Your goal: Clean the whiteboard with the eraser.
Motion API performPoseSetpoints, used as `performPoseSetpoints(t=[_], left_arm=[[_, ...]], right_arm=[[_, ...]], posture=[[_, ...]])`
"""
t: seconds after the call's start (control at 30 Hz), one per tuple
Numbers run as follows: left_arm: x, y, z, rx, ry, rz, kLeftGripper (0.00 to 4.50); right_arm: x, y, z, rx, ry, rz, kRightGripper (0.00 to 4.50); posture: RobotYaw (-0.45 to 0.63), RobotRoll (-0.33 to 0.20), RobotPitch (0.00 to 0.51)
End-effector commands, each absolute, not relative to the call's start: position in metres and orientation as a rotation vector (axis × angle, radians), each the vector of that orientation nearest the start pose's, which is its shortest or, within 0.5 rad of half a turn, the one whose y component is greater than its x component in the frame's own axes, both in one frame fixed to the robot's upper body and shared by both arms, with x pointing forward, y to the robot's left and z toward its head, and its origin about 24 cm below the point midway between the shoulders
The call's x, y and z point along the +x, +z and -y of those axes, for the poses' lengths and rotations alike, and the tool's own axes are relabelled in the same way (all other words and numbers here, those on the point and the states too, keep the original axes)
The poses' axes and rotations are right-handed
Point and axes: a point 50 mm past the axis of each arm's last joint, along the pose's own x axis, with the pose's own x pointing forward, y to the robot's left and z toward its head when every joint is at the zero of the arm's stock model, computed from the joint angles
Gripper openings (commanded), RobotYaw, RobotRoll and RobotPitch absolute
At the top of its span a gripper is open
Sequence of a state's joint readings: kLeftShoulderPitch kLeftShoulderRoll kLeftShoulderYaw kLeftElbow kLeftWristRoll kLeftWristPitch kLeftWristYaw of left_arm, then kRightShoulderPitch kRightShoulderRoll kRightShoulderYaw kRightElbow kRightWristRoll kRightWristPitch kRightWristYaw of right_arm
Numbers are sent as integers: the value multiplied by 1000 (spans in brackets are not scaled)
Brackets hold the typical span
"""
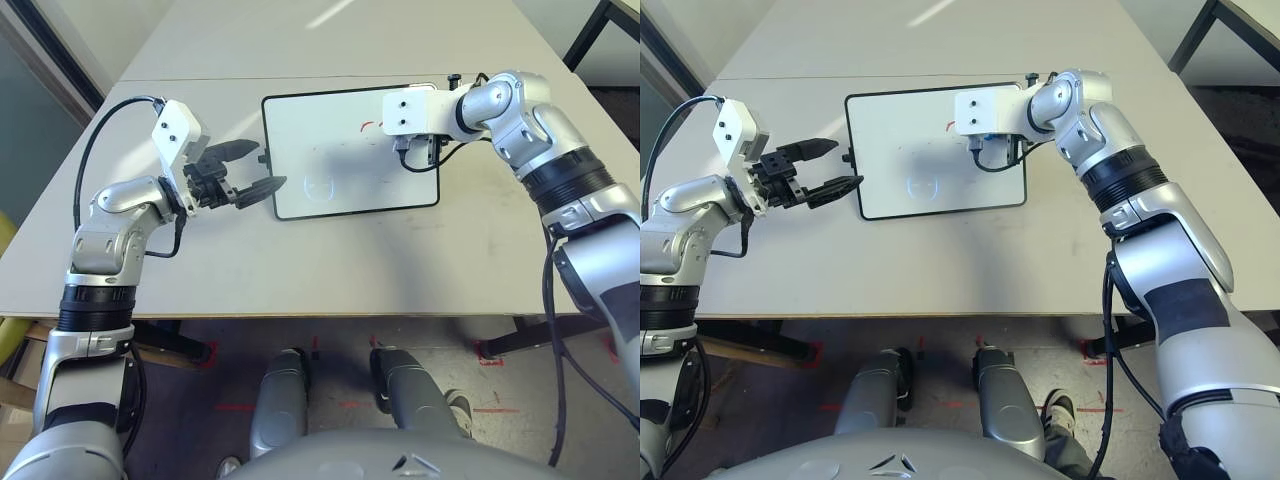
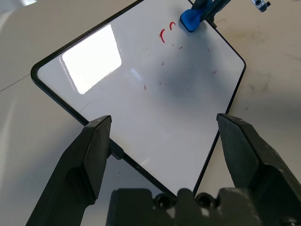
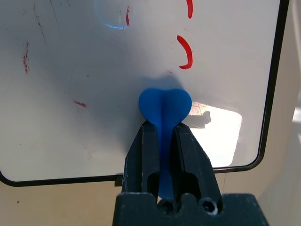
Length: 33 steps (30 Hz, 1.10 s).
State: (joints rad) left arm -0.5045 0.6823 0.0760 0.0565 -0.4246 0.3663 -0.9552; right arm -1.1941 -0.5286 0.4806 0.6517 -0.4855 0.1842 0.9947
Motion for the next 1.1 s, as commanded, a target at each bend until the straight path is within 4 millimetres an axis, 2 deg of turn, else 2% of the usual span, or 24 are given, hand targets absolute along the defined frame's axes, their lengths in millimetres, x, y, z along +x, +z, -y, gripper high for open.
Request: performPoseSetpoints(t=[0.03, 0.6, 1.1], left_arm=[[309, 185, -218, 279, -904, 4, 4500], [307, 185, -217, 278, -898, 8, 4500], [305, 183, -217, 275, -892, 6, 4500]], right_arm=[[398, 232, 145, -1288, 746, -343, 124], [401, 244, 128, -1292, 771, -288, 124], [402, 234, 107, -1317, 811, -268, 124]], posture=[[-138, 0, 129], [-127, 0, 124], [-111, 0, 130]])
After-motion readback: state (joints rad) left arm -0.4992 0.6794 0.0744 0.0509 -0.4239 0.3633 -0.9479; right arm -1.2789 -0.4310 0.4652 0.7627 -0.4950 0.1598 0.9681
